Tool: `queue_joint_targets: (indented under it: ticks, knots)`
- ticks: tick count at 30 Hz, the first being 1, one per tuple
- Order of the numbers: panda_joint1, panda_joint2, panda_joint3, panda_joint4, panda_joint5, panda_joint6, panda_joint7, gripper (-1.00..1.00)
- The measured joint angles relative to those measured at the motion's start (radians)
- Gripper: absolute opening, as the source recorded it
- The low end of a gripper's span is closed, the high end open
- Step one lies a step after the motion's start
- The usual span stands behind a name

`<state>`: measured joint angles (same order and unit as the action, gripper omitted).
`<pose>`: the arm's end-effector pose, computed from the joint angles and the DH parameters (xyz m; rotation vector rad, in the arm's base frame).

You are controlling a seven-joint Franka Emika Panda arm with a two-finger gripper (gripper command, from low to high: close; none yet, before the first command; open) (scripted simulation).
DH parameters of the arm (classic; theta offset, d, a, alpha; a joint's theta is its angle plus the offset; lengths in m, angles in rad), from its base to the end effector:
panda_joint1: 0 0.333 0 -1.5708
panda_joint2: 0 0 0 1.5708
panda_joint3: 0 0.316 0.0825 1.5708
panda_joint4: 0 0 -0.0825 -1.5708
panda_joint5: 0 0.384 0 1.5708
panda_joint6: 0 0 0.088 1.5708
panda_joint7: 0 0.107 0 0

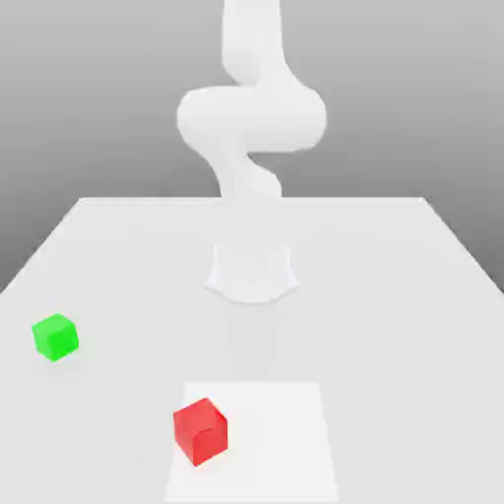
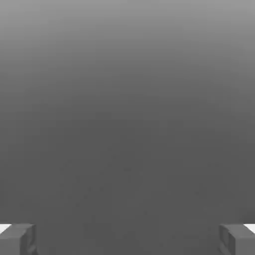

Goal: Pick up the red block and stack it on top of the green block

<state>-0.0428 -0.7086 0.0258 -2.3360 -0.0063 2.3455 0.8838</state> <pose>0.3818 -0.0034 0.6645 -2.4412 1.1762 -0.9370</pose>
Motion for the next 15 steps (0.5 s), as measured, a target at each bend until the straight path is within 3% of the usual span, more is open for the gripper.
queue_joint_targets:
  ticks: [15]
  knots:
    - [-0.188,0.552,0.085,-0.216,-0.059,0.273,0.519,0.00]
